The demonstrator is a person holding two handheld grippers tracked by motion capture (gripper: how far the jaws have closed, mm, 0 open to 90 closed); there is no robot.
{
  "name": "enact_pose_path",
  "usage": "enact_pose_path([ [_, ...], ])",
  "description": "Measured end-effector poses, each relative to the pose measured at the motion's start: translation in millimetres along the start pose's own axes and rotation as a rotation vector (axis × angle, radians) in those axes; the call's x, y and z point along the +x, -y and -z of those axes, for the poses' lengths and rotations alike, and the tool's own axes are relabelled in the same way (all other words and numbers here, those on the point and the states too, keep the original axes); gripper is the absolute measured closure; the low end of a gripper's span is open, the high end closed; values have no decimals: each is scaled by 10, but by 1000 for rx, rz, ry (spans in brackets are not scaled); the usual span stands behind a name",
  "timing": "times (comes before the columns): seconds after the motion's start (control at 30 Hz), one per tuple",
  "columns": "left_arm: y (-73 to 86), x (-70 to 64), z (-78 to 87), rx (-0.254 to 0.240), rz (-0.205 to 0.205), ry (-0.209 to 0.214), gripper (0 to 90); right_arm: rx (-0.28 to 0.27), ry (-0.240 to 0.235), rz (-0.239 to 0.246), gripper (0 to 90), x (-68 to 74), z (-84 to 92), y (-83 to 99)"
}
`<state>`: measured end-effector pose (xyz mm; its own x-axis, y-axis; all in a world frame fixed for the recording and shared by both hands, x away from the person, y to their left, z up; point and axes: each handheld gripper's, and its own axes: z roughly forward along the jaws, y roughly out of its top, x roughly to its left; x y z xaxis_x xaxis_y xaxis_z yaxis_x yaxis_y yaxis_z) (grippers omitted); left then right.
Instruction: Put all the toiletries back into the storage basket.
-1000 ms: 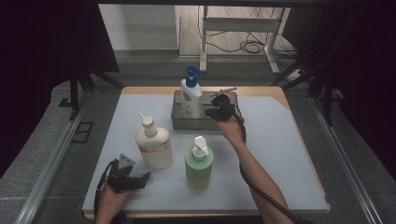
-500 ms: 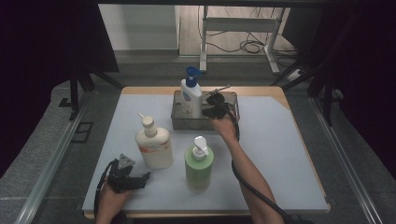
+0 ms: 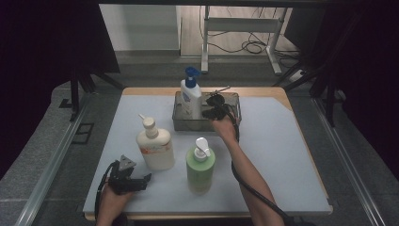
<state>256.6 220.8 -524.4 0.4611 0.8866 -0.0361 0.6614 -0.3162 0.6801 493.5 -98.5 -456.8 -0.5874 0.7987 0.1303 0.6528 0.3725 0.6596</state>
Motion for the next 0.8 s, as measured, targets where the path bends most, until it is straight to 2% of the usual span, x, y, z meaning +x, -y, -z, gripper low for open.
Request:
enact_pose_path([
  [0.57, 0, 1, 0, 0, 0, 0, 123, 14, -20, 22, 845, 187, -126, -79],
  [0.8, 0, 1, 0, 0, 0, 0, 122, 17, -26, 32, 844, 209, -139, -78],
])
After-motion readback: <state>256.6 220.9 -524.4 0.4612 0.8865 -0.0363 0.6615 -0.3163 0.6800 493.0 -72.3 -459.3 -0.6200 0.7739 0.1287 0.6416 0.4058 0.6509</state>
